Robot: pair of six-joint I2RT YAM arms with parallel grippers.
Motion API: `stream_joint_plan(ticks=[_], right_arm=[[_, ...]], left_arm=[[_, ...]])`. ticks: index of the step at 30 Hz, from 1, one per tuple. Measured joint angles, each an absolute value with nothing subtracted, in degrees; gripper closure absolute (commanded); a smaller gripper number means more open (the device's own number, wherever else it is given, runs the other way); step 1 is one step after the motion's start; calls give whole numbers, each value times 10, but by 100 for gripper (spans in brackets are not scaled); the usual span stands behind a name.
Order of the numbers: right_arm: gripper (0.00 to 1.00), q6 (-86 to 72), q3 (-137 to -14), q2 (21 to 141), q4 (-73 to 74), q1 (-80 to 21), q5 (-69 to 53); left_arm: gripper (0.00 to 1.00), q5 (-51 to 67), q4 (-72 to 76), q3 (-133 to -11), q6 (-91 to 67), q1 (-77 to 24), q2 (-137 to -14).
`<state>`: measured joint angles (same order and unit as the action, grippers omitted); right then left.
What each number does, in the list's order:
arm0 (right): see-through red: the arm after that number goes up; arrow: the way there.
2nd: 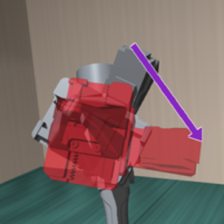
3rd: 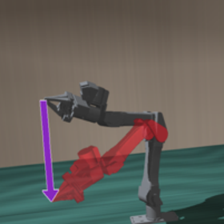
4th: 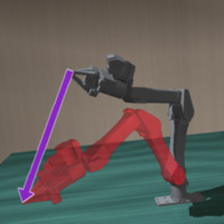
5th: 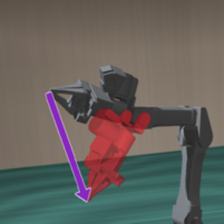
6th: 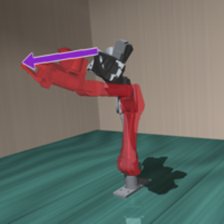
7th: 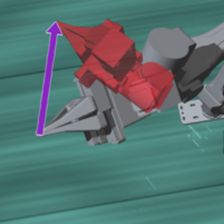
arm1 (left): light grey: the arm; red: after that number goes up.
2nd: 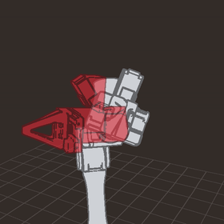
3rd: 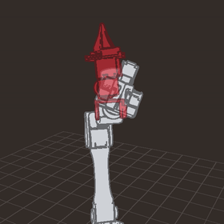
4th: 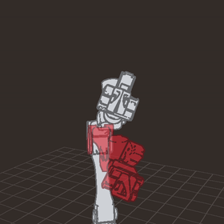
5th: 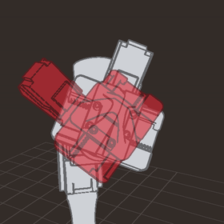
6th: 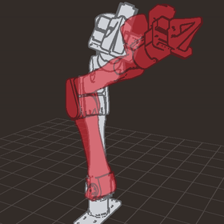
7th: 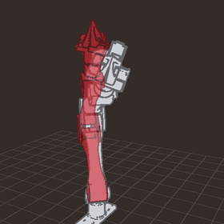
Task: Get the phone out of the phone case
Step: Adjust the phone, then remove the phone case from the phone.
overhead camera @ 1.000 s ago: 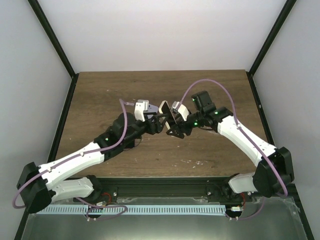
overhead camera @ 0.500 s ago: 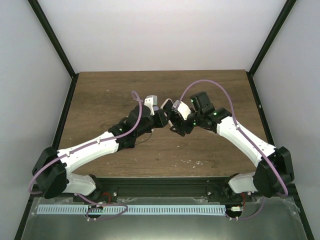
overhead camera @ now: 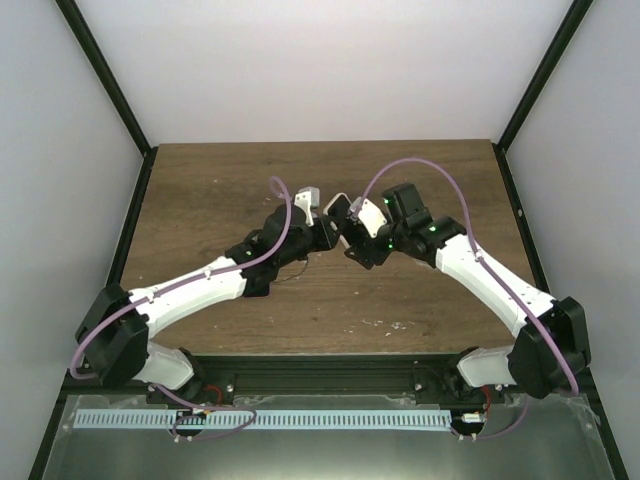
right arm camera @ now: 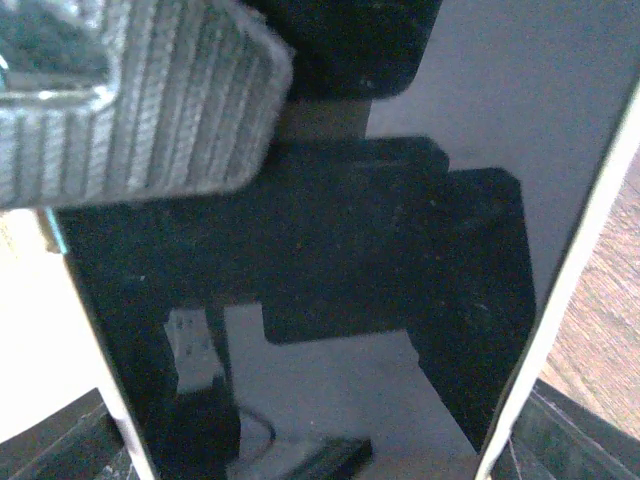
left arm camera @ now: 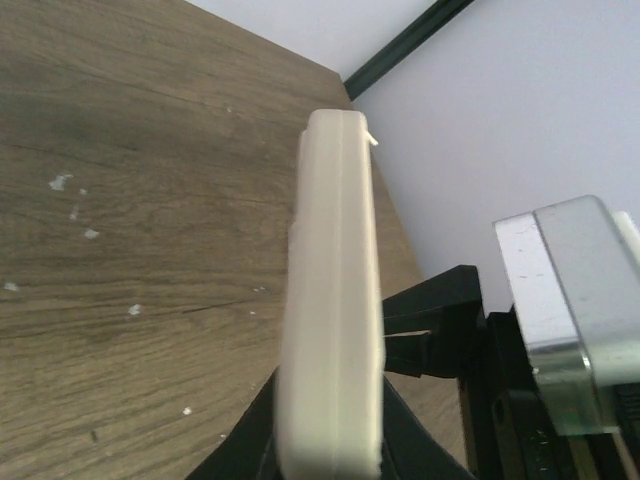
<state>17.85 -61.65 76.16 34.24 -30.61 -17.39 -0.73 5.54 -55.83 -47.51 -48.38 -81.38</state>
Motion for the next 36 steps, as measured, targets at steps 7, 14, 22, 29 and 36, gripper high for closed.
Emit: stream_joint_plan(ticks=[7,14,22,29,36], right_arm=[[51,172,-608,760,342,-305,-168],[0,171,-608,759,342,-305,-180],[9,197,-614,685,361,-267,-311],[40,281,-625,677,422,-269,-449],[54,345,-624,720,461,-310,-490]], left_arm=[[97,29,87,-567,-474,-470,-849],[100,58,101,-560,-462,-459,-848],[100,177,91,-451,-369,-384,-716],[100,347,16,-448,-254,-331,-614],[100,550,-22,-477,-175,-269,-618]])
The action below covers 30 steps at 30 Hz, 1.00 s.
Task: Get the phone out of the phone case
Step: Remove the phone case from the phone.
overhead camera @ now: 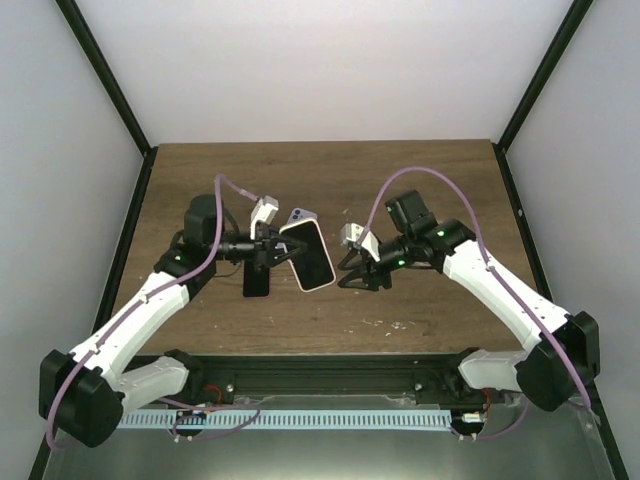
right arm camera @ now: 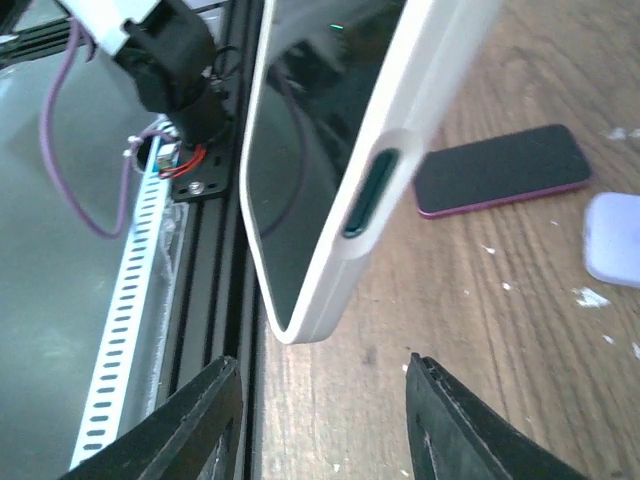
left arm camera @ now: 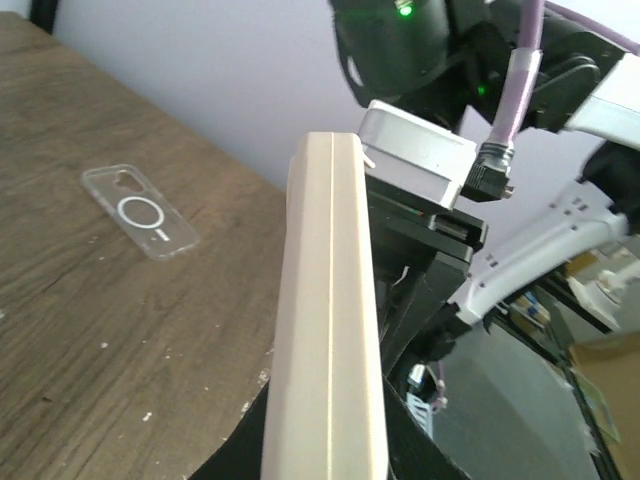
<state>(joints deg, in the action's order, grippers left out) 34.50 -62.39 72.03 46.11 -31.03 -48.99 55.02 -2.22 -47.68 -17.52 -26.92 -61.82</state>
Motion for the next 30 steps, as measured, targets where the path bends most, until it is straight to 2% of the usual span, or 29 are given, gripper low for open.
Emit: stream_joint_plan(ticks=[7,13,20,30], right_arm=[[58,380,-621,708,467,-365,-508],[69,391,-621,700,459,-388,-508],[70,430,-623,701,467,-402,-509],[76,507,-642,700,495,-448,-440]], left_arm=[[100,649,18,-448,-190,-243,-619],[100,689,54,-442,-211,-243,-621],[100,715,80,-440,-232,-241,-627],[100,769,149,-423,-300,-238,-651]])
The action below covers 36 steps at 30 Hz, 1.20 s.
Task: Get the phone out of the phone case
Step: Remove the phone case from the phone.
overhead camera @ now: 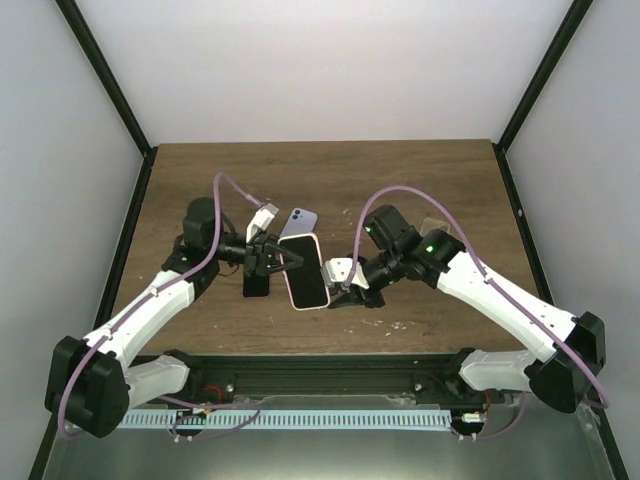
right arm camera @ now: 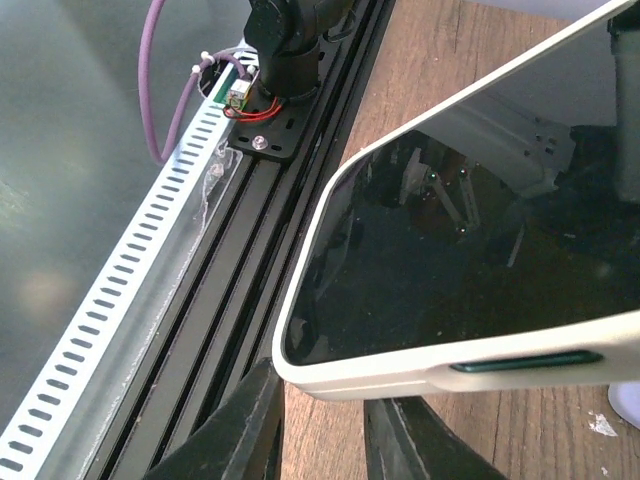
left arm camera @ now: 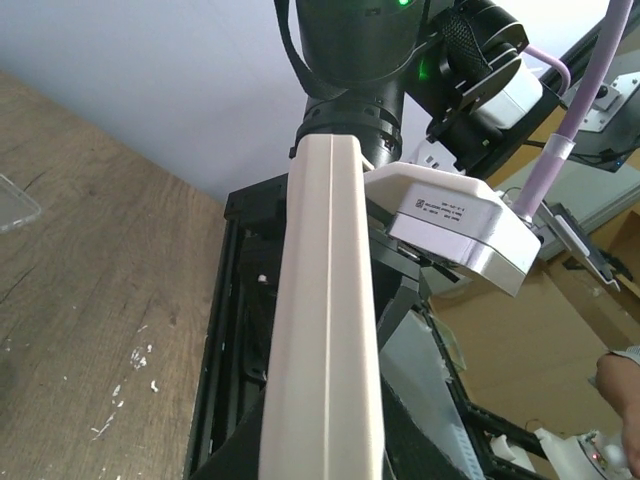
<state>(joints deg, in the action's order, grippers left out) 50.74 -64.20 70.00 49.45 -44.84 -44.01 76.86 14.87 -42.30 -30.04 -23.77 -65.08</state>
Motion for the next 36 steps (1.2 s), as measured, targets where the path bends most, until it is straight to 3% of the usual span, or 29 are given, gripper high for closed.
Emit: stream_joint_plan(ticks=[4,7,22,31,34,36], right_arm=[[55,508,-650,710,501,-448,-444],[52,511,-658,714,517,-449,-457],[81,480,-675,724,539,-449,-482],[89,500,-676,730,534,-450,-461],[89,503,-675,729,522,-453,-431],[83,492,-674,729,513,-455,-415]], left_arm=[[100,768,149,-422,-299,-236,-651],[100,764,130,-423,-281,-236,-650],[100,770,72,-429,-219,-240,-624],[100,775,83,-429,-225,-238,-629],[100,771,94,-427,-239,-234,-635],[100,766,100,-426,-242,-230,-636]])
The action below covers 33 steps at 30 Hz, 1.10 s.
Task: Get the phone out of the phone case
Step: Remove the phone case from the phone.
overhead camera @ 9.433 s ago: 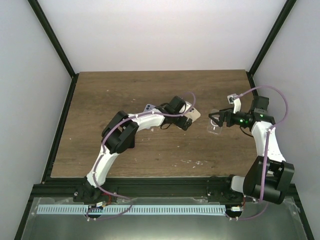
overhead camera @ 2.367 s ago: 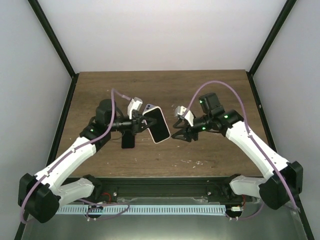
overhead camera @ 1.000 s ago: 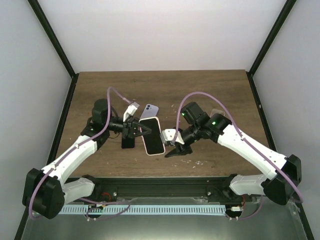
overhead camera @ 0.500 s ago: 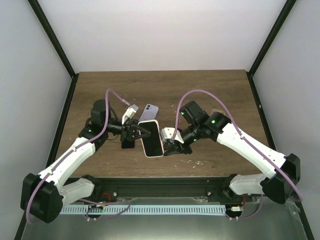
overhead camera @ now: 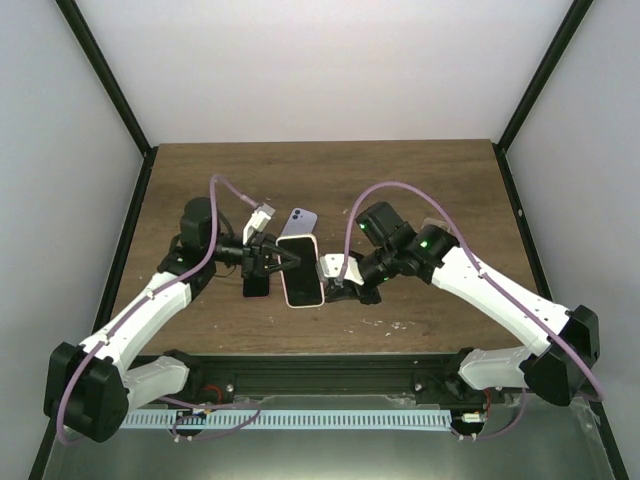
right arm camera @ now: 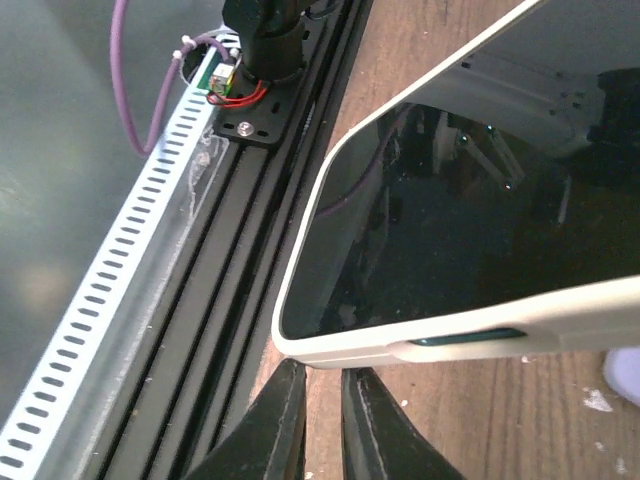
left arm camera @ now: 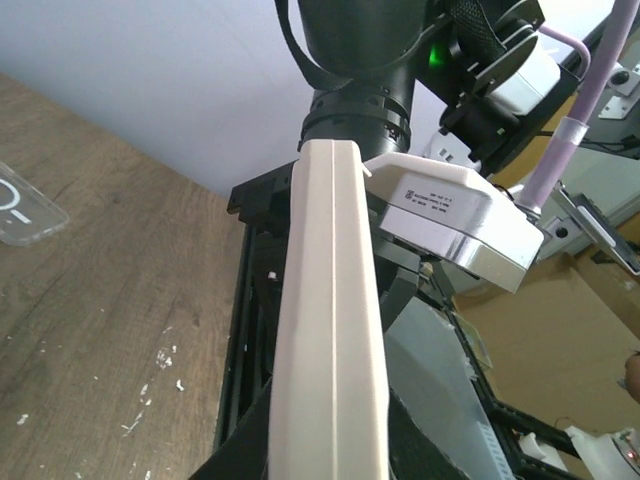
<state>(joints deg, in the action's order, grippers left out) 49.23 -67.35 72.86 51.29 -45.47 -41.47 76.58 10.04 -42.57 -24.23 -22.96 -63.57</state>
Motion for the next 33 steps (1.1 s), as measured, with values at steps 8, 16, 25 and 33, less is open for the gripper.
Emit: stream_joint_plan(ticks=[8,16,25,33], right_arm=[[46,491,-665,731,488,-454,-442],[53,456,-660,721,486,-454,-484],[81,401,-654,732,460,-452,-472],[81,426,-654,731,460,-451,-461]], left_arm=[[100,754,75,-425,-230,-236,-636],[100,749,54,-427,-208,-240,-623],[100,755,57,-427,-201,-239,-623],[100,772,113,-420,-212,-239,-634]])
